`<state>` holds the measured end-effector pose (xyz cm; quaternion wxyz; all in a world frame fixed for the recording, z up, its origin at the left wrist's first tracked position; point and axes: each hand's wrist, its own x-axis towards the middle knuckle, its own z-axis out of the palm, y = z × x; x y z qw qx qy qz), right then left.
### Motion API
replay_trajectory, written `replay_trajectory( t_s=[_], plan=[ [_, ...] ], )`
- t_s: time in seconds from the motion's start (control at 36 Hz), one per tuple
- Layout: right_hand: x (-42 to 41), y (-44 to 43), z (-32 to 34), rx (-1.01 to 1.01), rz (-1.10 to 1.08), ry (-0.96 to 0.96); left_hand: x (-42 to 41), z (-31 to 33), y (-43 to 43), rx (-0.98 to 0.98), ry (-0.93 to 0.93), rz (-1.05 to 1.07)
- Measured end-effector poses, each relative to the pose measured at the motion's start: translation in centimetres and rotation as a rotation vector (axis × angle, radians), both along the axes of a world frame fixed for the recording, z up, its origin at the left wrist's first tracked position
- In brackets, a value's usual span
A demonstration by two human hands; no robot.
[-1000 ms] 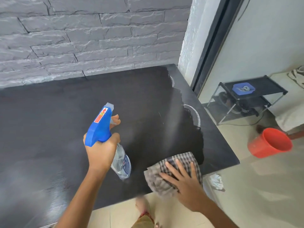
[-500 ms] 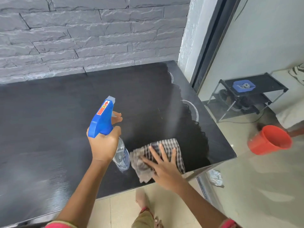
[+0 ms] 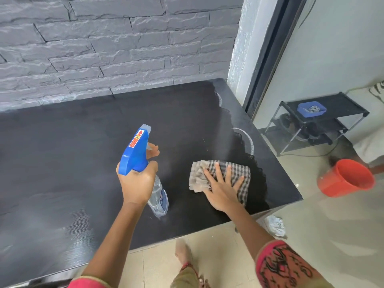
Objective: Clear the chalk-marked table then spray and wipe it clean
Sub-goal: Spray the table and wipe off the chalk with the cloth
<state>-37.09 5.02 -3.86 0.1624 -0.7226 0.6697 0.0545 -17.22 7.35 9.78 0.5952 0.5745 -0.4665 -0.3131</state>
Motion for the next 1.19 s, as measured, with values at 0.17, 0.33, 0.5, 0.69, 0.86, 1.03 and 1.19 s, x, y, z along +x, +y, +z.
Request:
replay_trajectory(
  t_s=[0.17,0.33,0.5,0.69,0.86,1.03,1.19],
  plan=[
    [2.0,4.3,0.0,-0.056,0.291,0.030,-0.2,0.4,0.1,-0.005,0.023,0.001],
    [-1.6,8.7,-1.9,-0.191,0.473,-0.081,-0.1,1.0,0.3,0.045,-0.021,-0.030],
    [-7.6,9.4,0.1,-0.161,0.075,-0.372,-2.1,1.9,1.3,0.099,-0.108,-0.167],
    [-13.9,7.6,6.6,-0.322,-0.563,-0.907,-6.6,2.7,2.4,0.246,-0.160,-0.471],
    [-16.1,6.9,11.1,-0.562,-0.852,-1.219,-10.3,2.5,3.1,0.397,-0.268,-0.636],
    [-18.1,8.4,12.7,-0.655,-0.949,-1.260,-13.4,1.4,3.2,0.545,-0.421,-0.652],
    [-18.3,9.6,14.5,-0.756,-0.962,-1.363,-15.4,1.0,3.4,0.601,-0.584,-0.590]
  ],
)
